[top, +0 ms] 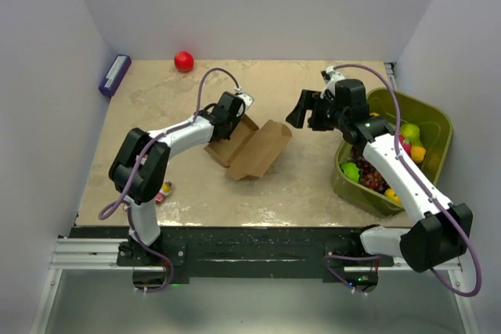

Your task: Fold the paper box

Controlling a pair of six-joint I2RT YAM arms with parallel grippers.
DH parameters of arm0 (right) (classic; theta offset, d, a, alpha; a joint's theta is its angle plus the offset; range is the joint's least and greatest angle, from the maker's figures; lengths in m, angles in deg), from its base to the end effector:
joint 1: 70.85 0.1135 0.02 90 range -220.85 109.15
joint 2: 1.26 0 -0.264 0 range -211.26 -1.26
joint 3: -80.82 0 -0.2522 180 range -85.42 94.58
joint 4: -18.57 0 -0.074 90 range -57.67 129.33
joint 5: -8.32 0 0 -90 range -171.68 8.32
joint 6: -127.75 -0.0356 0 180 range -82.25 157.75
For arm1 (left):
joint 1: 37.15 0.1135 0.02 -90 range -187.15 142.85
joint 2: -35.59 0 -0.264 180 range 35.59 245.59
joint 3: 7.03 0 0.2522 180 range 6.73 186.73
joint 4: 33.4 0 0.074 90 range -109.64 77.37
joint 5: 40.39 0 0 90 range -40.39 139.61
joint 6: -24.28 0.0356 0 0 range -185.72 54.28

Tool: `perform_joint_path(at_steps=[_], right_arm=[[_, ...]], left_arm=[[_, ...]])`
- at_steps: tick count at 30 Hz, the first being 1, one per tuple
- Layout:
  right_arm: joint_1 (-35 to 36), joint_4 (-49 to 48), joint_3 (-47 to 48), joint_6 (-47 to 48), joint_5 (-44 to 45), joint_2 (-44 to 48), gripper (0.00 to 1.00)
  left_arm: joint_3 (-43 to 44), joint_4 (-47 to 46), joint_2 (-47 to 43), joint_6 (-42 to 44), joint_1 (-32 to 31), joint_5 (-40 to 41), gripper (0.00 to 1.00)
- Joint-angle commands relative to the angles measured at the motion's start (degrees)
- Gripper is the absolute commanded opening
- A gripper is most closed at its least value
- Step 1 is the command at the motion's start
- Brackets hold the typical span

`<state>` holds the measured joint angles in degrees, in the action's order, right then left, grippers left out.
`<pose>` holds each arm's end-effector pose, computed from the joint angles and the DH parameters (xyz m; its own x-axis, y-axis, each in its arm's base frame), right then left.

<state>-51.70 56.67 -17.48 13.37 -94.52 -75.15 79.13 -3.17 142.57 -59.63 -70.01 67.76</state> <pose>0.2718 0.1028 0.3466 -0.6408 0.2035 -0.7402 -0.2597 0.8499 0.4585 0.3425 -0.2081 0.1925 -0.6123 0.5155 -0.5994 0.4184 0.8546 0.3076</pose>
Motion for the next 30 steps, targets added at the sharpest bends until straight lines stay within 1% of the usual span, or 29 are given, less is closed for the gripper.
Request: perform_joint_path(at_steps=[1,4,7,10,14,17,20,23,24,26,27,28,29,30], right_arm=[[0.3,0.3,-7.2,-2.2,-6.0,3.9,0.82],[1.0,-2.4,-10.9,-4.6,-7.2,3.7,0.80],[2.7,-4.2,-12.1,-5.8,-7.2,1.6,0.78],[4.7,-4.6,-11.9,-5.7,-5.3,-0.7,0.77],[6.1,-7.5,-12.0,-7.4,-6.3,-2.3,0.75],[6.9,-7.8,-11.2,-7.3,-4.1,-3.6,0.74],[6.9,-6.6,-10.5,-6.1,-3.4,-5.8,0.71],[7.0,-6.8,-11.0,-5.2,-2.8,-7.8,0.65],[7.2,-6.8,-11.1,-4.9,-2.5,-8.3,0.58],[7.3,-6.8,-10.9,-3.9,-2.0,-8.4,0.49],[7.3,-6.8,-10.6,-3.6,-2.0,-8.4,0.38],[7.3,-6.4,-9.9,-2.7,-1.9,-8.6,0.32],[7.2,-6.1,-9.4,-2.1,-1.8,-8.6,0.27],[7.2,-5.4,-8.7,-1.4,-1.9,-9.0,0.24]], left_arm=[[2.9,2.5,1.4,-4.1,0.9,-4.2,0.21],[3.4,3.0,1.9,-4.3,1.0,-5.3,0.21],[3.6,3.4,2.1,-4.9,1.1,-5.8,0.22],[4.0,4.2,2.3,-4.9,1.1,-6.4,0.22],[4.1,4.6,2.3,-5.4,1.1,-7.3,0.23],[4.2,5.2,2.4,-5.5,1.1,-7.7,0.23],[4.1,5.4,1.9,-5.6,1.1,-8.5,0.23],[3.9,5.6,1.5,-5.6,1.1,-8.8,0.25],[3.9,5.7,1.4,-5.6,1.1,-9.4,0.26],[4.1,5.9,1.5,-5.6,1.1,-10.4,0.28],[4.2,5.9,1.4,-5.7,1.1,-11.5,0.30],[4.3,5.9,1.4,-5.6,1.1,-12.2,0.32],[4.4,5.9,1.1,-5.6,1.0,-13.3,0.36],[4.5,5.8,0.8,-5.6,1.1,-13.8,0.49]])
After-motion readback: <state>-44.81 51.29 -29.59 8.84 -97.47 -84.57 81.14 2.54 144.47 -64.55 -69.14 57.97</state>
